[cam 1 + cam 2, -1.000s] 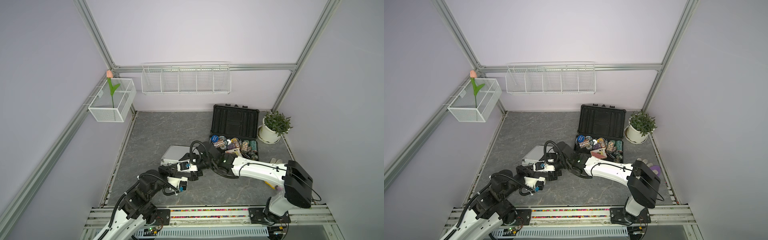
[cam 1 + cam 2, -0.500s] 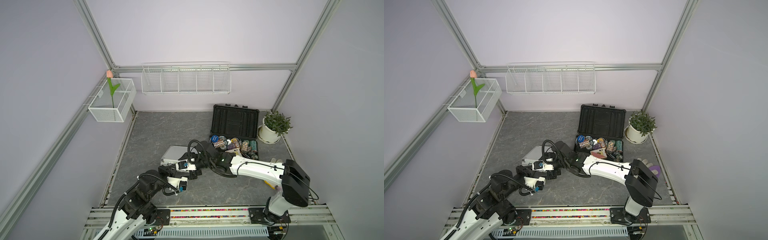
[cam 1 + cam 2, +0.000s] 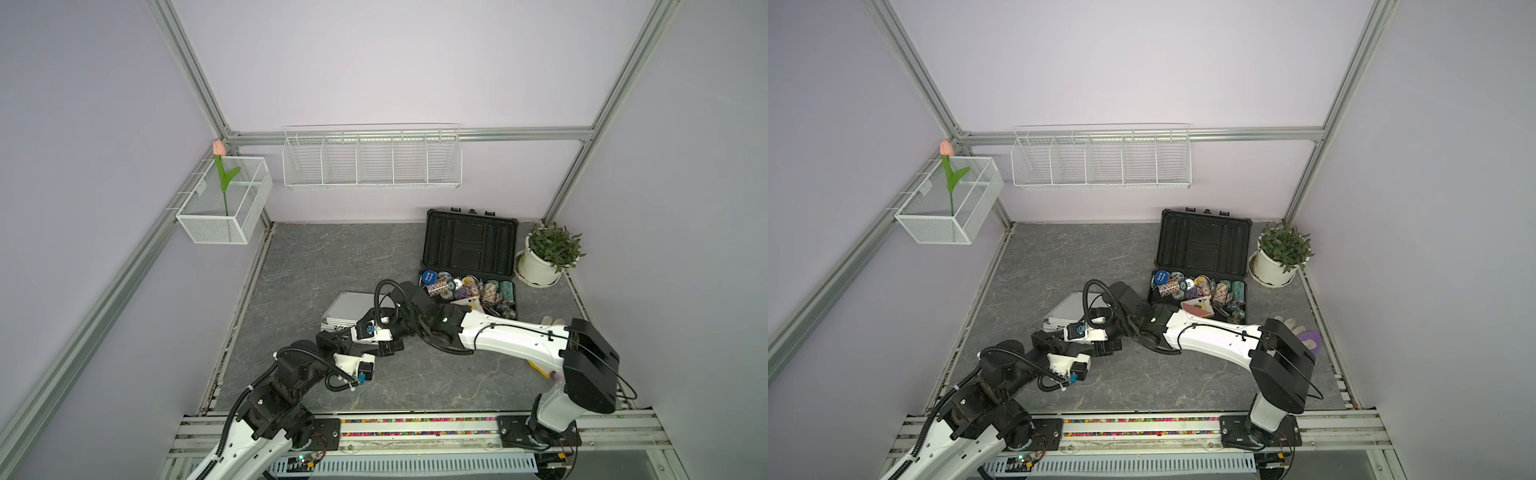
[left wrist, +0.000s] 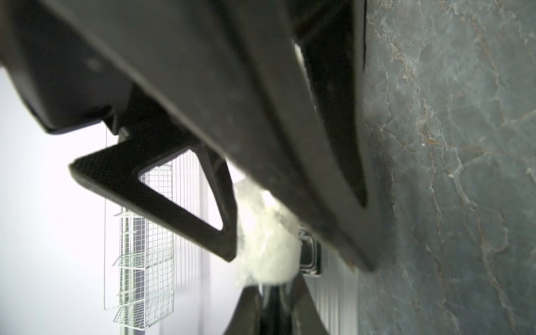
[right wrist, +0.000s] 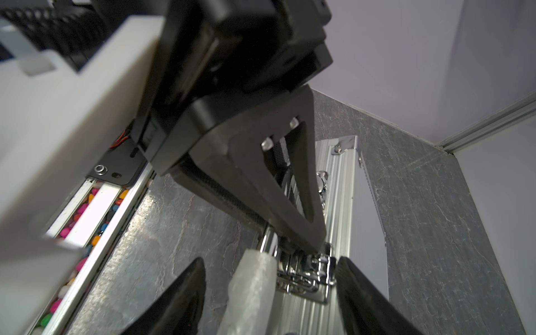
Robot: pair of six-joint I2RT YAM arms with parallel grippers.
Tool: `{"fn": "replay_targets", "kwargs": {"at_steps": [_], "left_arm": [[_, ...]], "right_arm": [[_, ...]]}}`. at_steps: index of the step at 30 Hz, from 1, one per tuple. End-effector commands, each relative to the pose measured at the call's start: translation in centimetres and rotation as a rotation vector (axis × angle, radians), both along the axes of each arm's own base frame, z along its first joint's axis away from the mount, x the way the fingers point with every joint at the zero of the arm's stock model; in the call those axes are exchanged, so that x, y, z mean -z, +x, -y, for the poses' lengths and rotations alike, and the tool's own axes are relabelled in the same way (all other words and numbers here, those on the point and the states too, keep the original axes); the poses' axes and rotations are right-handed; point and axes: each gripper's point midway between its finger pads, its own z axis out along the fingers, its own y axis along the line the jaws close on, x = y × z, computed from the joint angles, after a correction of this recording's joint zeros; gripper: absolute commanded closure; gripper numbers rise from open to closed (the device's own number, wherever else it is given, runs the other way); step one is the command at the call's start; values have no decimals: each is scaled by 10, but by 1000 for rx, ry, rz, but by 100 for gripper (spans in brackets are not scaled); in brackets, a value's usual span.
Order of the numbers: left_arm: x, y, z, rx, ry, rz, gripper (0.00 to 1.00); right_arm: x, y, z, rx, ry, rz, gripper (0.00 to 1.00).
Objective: Open the poker set cases
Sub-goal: Open the fastener on the poker set case.
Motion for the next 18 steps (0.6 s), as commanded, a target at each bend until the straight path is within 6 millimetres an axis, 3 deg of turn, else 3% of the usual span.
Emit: {"fn": "replay_targets", "kwargs": {"at_steps": [1,18], "left_arm": [[-24,2,2,15,-11,112,100],[-25,2,2,17,-9,114,100]], "right_arm": [[3,-5,-3,-23,-20,-6,28],[8,-3,-3,-18,-38,-9,26]]}}
